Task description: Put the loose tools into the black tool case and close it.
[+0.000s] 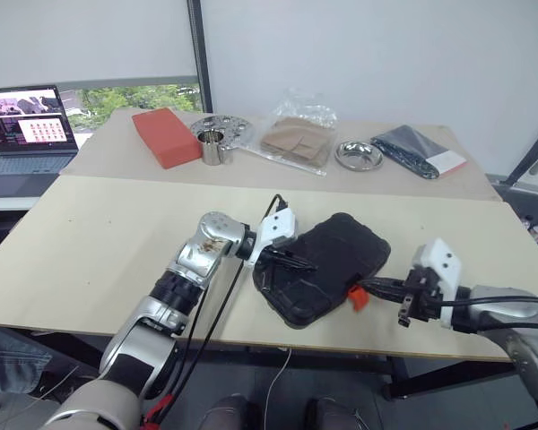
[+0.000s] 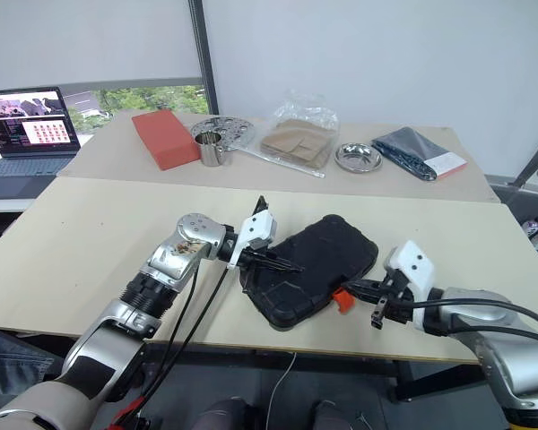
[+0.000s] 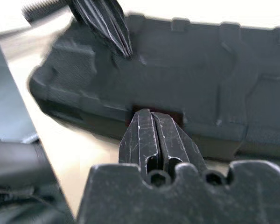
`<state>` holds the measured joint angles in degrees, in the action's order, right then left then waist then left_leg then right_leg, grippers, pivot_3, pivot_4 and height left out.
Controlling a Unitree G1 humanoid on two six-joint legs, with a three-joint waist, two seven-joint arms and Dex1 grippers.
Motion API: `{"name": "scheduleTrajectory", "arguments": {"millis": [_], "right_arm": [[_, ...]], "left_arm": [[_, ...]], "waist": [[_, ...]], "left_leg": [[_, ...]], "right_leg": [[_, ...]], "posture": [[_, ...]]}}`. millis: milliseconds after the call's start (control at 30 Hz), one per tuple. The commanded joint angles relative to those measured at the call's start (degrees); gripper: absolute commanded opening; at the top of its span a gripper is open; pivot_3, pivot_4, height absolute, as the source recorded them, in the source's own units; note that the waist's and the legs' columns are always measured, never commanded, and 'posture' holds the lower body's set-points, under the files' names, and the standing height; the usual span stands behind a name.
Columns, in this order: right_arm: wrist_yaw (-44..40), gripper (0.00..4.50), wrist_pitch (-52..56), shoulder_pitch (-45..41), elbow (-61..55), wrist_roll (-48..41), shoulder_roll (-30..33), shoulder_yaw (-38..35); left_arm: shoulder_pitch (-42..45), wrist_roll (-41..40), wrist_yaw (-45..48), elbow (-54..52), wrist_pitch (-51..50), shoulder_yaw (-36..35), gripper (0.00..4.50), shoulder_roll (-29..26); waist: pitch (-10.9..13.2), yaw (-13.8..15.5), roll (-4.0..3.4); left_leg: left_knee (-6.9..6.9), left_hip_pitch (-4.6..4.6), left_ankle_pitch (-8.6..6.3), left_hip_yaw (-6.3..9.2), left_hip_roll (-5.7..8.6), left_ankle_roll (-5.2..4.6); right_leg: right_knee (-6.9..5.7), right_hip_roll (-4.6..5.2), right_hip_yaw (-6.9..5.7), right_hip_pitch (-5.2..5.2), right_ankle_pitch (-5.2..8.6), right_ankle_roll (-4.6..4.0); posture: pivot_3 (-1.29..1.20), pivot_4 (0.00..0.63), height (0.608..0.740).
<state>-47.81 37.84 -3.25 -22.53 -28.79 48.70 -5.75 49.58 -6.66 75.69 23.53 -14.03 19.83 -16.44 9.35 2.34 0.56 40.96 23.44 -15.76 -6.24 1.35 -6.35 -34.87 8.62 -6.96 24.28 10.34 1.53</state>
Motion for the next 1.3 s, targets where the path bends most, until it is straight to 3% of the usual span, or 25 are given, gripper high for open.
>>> {"name": "scheduleTrajectory", "arguments": {"millis": [33,233,367,700,833,1100,1300], "right_arm": [[-0.3,0.0,-1.0,2.1,-0.6,2.0,2.0,-1.4],[1.1,0.0,1.2,8.9,-5.7,-1.5,0.8,-8.0],[2.5,0.0,-0.3,13.2,-7.0,0.7,-1.0,-5.8],[11.9,0.0,-4.5,4.4,1.4,10.8,-11.4,4.9],[12.7,0.0,-4.0,1.3,-0.5,8.2,-15.0,3.8],[12.4,0.0,5.4,-2.7,-9.5,-6.2,-17.0,-4.5],[13.1,0.0,5.9,-4.6,-6.5,-3.3,-15.9,-2.1]], "left_arm": [[-0.8,1.5,-0.4,2.5,-0.1,1.3,0.08,-0.1],[-0.6,2.1,-0.2,3.2,1.3,1.6,0.08,-0.4],[-0.4,2.9,0.0,4.1,3.3,2.5,0.08,-0.1],[1.9,4.3,-0.1,7.7,7.1,3.4,0.08,2.3],[2.3,6.4,-0.4,9.8,11.1,4.6,0.08,2.1],[2.9,12.6,-3.8,16.7,23.6,7.2,0.08,2.2],[2.6,12.2,-2.6,17.6,23.2,6.4,0.08,3.3]], "waist": [[-0.1,0.0,-0.07],[-0.1,0.1,-0.09],[-0.1,0.0,-0.09],[-0.2,-0.2,-0.09],[-0.2,-0.4,-0.01],[-0.2,-1.8,-0.03],[-0.7,-1.4,-0.45]], "left_leg": [[0.0,-0.01,0.0,-0.02,0.0,0.0],[-0.01,-0.01,-0.02,-0.01,-0.01,0.01],[-0.03,-0.04,-0.03,0.0,-0.05,0.03],[-0.02,-0.04,-0.04,-0.02,-0.02,0.04],[-0.02,-0.05,-0.04,-0.02,-0.05,0.05],[-0.07,-0.05,-0.02,-0.04,-0.14,0.08],[-0.17,-0.34,-0.25,-0.03,-0.22,-0.29]], "right_leg": [[0.0,0.0,0.0,-0.01,0.0,0.0],[0.08,0.03,-0.01,-0.05,0.02,0.03],[0.08,0.01,-0.03,-0.07,0.15,0.24],[0.08,0.0,0.03,-0.01,0.23,0.41],[0.09,-0.04,0.03,-0.02,0.21,0.37],[0.08,-0.03,0.03,0.03,0.05,0.12],[0.12,-0.06,-0.05,-0.01,0.14,0.3]], "posture": [[0.0,0.15,0.734],[0.0,0.15,0.734],[0.0,0.15,0.734],[0.0,0.15,0.734],[0.0,0.15,0.734],[0.0,0.15,0.734],[0.0,0.15,0.734]]}}
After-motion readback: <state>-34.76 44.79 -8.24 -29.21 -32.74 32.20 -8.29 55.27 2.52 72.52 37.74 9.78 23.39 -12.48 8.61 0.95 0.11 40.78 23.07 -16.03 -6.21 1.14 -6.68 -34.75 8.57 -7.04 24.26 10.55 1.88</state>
